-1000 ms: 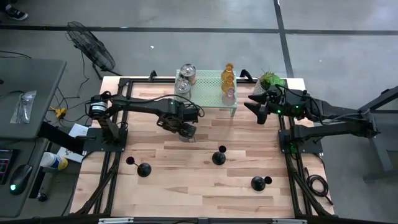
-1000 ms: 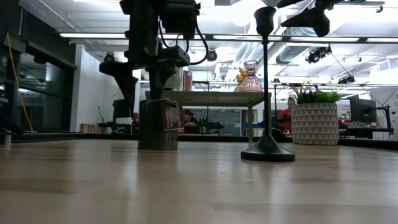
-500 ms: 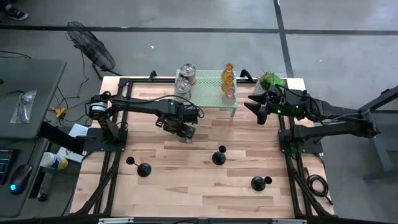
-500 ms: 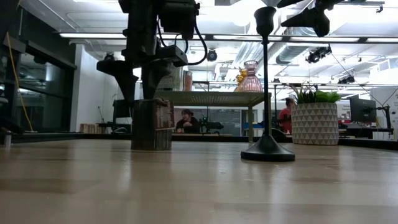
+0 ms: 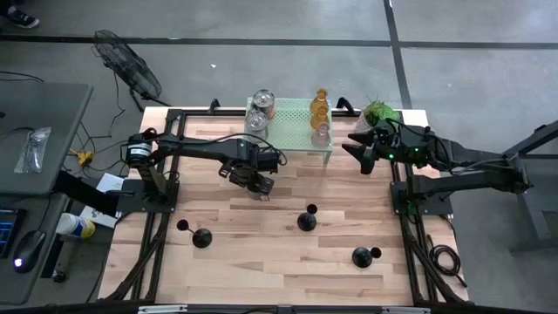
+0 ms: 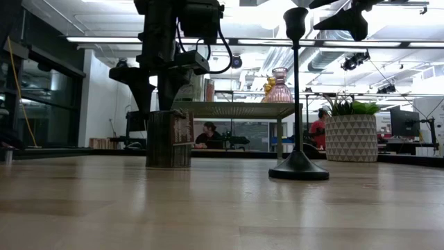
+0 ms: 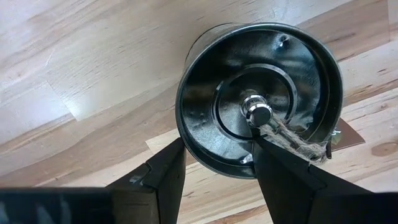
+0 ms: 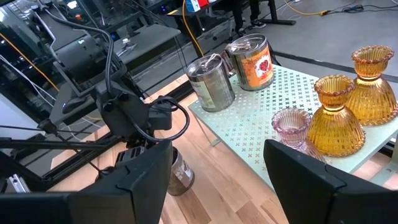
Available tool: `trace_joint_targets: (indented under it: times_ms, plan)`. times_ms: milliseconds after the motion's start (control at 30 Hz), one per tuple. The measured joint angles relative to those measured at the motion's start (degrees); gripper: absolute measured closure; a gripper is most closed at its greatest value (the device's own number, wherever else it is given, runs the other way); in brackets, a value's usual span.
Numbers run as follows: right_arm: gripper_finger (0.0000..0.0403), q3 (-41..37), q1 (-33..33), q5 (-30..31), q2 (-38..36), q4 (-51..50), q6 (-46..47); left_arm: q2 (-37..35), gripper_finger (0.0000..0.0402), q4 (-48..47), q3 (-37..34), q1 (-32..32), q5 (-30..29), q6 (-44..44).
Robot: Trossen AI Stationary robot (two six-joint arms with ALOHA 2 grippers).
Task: Pick & Place candle stick holders
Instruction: Put the brown scented candle on the shelf
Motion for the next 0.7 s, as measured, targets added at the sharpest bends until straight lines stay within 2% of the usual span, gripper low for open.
trace_joint_targets:
  times_ms: [267, 700]
  plan:
    - [0.0156, 0.0, 0.0, 0.0, 0.0, 0.0, 0.0, 0.0, 0.023, 0.2, 0.0, 0.0, -0.1, 0.1]
    - [0.0156, 0.0, 0.0, 0.0, 0.0, 0.0, 0.0, 0.0, 0.0326, 0.2, 0.0, 0.0, -0.1, 0.1]
